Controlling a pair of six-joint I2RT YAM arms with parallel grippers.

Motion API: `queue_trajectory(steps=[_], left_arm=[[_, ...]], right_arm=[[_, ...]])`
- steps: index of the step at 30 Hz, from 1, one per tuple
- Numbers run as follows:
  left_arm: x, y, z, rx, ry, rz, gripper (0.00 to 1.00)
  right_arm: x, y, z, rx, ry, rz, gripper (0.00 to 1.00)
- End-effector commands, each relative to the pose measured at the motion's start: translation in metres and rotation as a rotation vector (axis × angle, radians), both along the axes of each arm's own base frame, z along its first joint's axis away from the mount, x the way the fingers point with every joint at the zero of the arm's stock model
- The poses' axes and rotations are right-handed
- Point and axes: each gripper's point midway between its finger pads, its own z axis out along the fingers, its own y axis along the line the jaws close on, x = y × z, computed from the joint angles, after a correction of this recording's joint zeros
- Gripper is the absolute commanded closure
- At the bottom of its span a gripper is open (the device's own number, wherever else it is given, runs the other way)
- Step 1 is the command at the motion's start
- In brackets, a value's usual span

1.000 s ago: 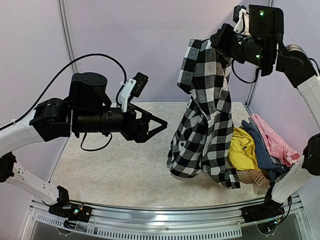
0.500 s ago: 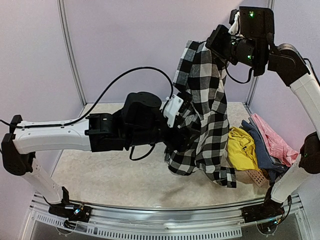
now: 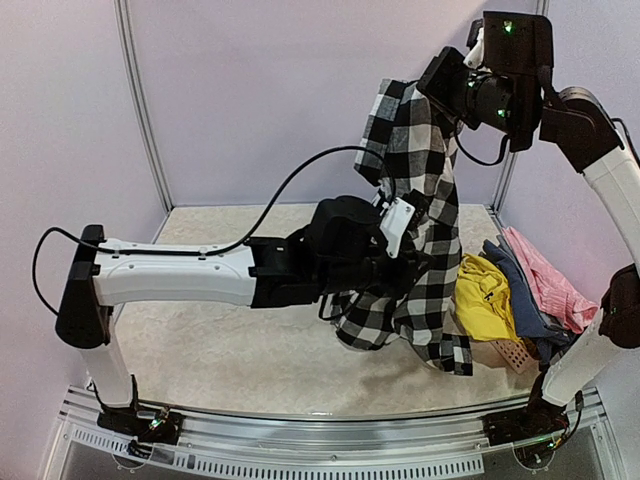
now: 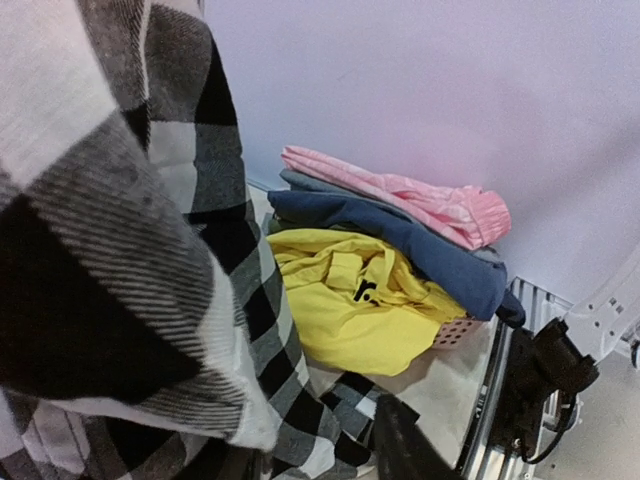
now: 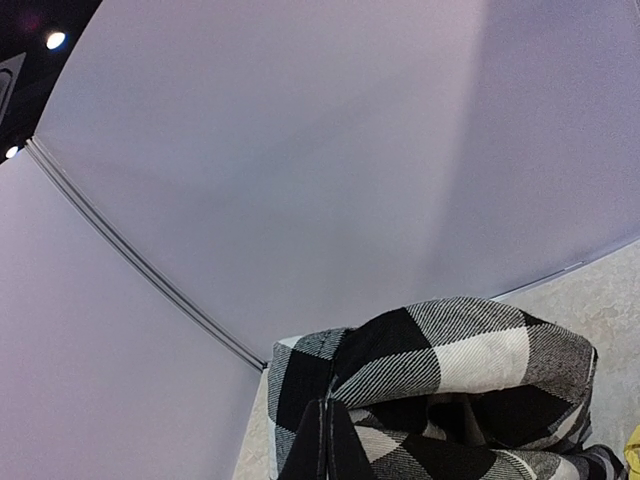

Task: Fold and stack the mixed laundry pile
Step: Pick up the crumpled shirt, then adjust the crumpled shirt at the center of the board.

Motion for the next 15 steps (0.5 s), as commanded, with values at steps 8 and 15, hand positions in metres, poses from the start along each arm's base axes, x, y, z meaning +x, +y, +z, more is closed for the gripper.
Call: queue_trajectory(steps=[8, 15], left_arm=[[0.009, 0.053, 0.038, -0.047, -0.021, 0.095, 1.00], [0.014, 0.160, 0.043, 0.065, -0.039, 0.230, 1.00]], right_arm=[[-0.015, -0.033, 0.010, 0.060, -0.018, -0.063, 1.00], [-0.020, -0.035, -0.029, 0.058, 0.053, -0.044, 1.00]])
